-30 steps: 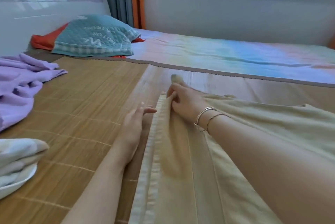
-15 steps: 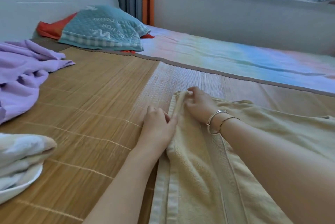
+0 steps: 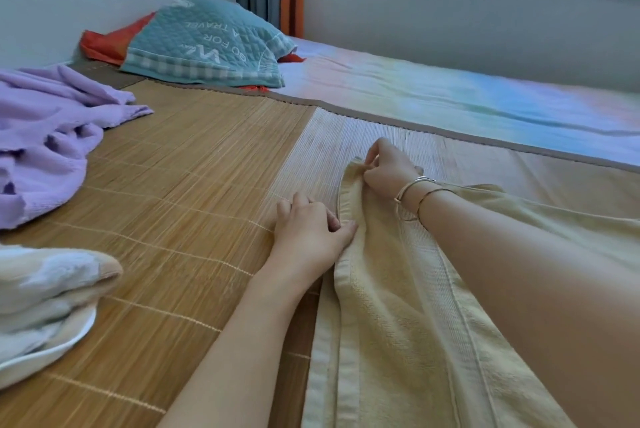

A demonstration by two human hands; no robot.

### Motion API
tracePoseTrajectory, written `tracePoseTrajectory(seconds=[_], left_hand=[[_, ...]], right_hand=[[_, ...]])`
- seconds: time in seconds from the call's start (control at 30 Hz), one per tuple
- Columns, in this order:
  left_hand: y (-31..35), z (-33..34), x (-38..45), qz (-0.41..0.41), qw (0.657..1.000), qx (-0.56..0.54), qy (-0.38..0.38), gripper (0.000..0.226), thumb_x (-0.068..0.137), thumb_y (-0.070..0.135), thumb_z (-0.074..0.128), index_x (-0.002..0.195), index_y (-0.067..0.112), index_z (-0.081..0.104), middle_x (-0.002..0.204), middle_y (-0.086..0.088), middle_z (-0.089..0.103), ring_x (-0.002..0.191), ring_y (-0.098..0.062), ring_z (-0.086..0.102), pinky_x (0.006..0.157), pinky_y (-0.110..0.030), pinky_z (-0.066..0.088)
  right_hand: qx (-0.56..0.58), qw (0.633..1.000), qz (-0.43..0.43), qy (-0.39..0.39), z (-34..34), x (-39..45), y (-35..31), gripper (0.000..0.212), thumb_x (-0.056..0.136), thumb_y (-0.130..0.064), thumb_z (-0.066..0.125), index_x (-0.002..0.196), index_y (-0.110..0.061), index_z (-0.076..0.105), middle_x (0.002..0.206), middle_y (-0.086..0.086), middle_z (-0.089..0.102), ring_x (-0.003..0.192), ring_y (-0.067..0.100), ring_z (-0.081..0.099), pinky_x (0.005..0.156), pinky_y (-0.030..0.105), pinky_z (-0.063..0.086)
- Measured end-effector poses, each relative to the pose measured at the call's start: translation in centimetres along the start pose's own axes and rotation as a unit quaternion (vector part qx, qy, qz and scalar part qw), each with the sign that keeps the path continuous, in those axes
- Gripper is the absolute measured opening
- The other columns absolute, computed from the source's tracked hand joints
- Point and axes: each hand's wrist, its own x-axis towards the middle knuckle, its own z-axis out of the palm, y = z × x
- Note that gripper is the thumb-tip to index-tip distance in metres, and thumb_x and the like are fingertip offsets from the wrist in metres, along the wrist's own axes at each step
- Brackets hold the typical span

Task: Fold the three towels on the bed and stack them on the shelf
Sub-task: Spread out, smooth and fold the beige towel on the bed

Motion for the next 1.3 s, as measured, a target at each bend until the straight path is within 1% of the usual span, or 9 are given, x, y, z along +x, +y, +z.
tracePoseTrajectory(seconds=[0.17,0.27,0.37,0.6,0.8,0.93,1.03,1.13,1.3], left_hand=[[-0.3,0.5,0.2,0.013,0.994,0.008,0.105,0.020,0.089,0.029,0.059,0.074,0.021,0.050,0.105,0.000,0.041,0.107,-0.021,0.035,0.093,-0.023,0.026],[-0.7,0.6,0.6,0.021,0.992,0.027,0.124,0.020,0.087,0.027,0.063,0.095,0.015,0.048,0.112,-0.007,0.045,0.107,-0.024,0.039,0.090,-0.026,0.027],[0.3,1.2,0.2,0.040,0.992,0.062,0.098,0.031,0.089,0.024,0.059,0.118,0.019,0.049,0.117,-0.010,0.047,0.109,-0.032,0.044,0.093,-0.037,0.033],[6.6,0.8,-1.9,0.031,0.987,0.156,0.033,0.033,0.091,0.011,0.047,0.120,0.019,0.061,0.137,0.000,0.039,0.126,-0.029,0.029,0.102,-0.040,0.031],[18.7,9.0,-7.5,0.108,0.969,0.189,-0.115,0.053,0.101,0.034,0.033,0.145,0.004,0.031,0.158,-0.011,0.018,0.146,-0.026,0.014,0.119,-0.040,0.015],[22.1,13.8,-10.2,0.038,0.977,0.143,-0.152,0.073,0.101,0.047,0.025,0.151,0.001,0.001,0.160,-0.012,-0.006,0.148,-0.024,-0.007,0.118,-0.042,0.000],[20.6,15.9,-11.0,-0.006,0.993,0.094,-0.065,0.077,0.099,0.050,0.025,0.150,-0.003,0.001,0.160,-0.016,-0.008,0.148,-0.023,-0.009,0.120,-0.037,-0.001],[19.6,17.0,-12.2,0.019,0.996,0.061,0.055,0.070,0.100,0.041,0.026,0.150,-0.003,0.006,0.160,-0.016,-0.005,0.148,-0.024,-0.002,0.119,-0.034,0.003],[19.7,17.9,-12.1,0.039,0.985,0.164,0.041,0.059,0.100,0.039,0.022,0.152,0.012,0.013,0.161,-0.006,0.002,0.148,-0.029,-0.001,0.119,-0.046,0.001]], right_hand=[[-0.093,0.993,-0.045,0.048,0.4,-1.0,0.6,0.045,0.085,-0.031,0.060,0.120,-0.014,0.037,0.125,0.007,0.045,0.122,0.028,0.036,0.105,0.047,0.027],[-0.077,0.993,-0.072,0.057,-1.3,-3.3,2.0,0.057,0.083,-0.039,0.063,0.126,-0.016,0.035,0.129,0.007,0.041,0.125,0.027,0.035,0.106,0.041,0.027],[-0.076,0.994,-0.067,0.052,-5.4,-7.7,7.6,0.051,0.086,-0.037,0.060,0.127,-0.016,0.038,0.129,0.007,0.045,0.125,0.028,0.037,0.106,0.038,0.027],[-0.071,0.995,0.024,0.072,-13.0,-15.0,17.1,0.043,0.089,-0.033,0.058,0.125,-0.014,0.046,0.128,0.010,0.052,0.123,0.030,0.041,0.103,0.039,0.032],[-0.050,0.982,0.135,0.120,-20.9,-20.1,25.0,0.033,0.089,-0.024,0.054,0.119,-0.013,0.052,0.129,0.011,0.049,0.125,0.030,0.039,0.102,0.037,0.031],[-0.047,0.958,0.235,0.155,-27.0,-23.2,31.7,0.034,0.089,-0.022,0.052,0.120,-0.007,0.051,0.128,0.021,0.046,0.122,0.037,0.041,0.102,0.039,0.033],[-0.017,0.938,0.329,0.110,-29.1,-23.9,35.0,0.025,0.093,-0.023,0.047,0.109,-0.004,0.053,0.113,0.021,0.053,0.112,0.035,0.050,0.090,0.035,0.039],[-0.001,0.945,0.325,0.042,-29.2,-23.4,35.9,0.022,0.093,-0.010,0.041,0.085,-0.006,0.061,0.089,0.016,0.056,0.083,0.028,0.052,0.070,0.029,0.036],[0.266,0.938,0.214,-0.066,-28.9,-23.3,33.8,0.025,0.094,-0.011,0.052,0.115,-0.017,0.065,0.102,0.003,0.069,0.093,0.020,0.064,0.084,0.030,0.051]])
